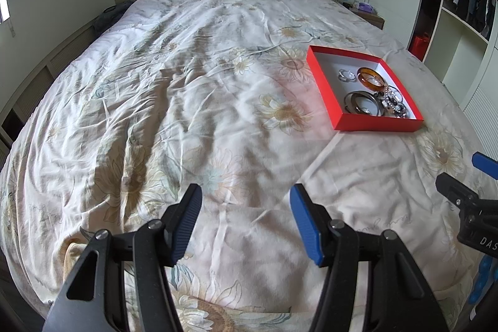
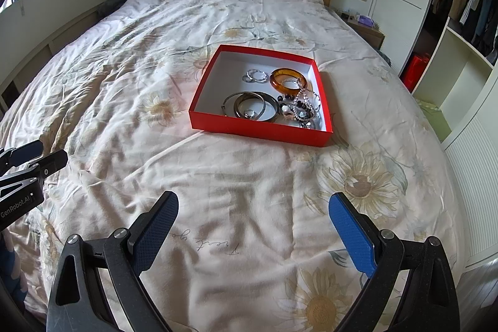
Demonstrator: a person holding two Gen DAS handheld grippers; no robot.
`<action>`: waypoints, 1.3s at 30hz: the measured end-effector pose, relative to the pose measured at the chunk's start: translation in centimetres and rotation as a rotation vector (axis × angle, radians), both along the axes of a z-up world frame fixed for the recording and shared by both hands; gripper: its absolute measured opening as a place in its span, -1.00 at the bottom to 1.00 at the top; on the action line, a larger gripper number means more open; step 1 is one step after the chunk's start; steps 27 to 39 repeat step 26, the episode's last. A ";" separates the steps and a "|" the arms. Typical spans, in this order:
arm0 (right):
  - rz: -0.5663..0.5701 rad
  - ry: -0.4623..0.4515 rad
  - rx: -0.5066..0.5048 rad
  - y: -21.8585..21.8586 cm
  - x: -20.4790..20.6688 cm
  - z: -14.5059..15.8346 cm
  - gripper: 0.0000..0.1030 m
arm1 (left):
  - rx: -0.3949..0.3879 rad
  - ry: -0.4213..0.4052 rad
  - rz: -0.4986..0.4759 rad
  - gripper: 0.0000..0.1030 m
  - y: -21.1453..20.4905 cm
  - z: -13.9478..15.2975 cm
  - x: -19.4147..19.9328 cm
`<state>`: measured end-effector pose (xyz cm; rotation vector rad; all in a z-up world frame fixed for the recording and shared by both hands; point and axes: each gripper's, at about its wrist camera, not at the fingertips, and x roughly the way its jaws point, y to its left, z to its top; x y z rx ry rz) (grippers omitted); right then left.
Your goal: Organize jewelry
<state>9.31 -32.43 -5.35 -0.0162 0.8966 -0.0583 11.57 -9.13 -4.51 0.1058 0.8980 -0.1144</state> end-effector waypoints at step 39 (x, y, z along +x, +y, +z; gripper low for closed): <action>0.000 -0.002 0.000 0.0 -0.2 0.2 0.87 | -0.003 0.013 0.000 0.10 0.0 0.0 -0.4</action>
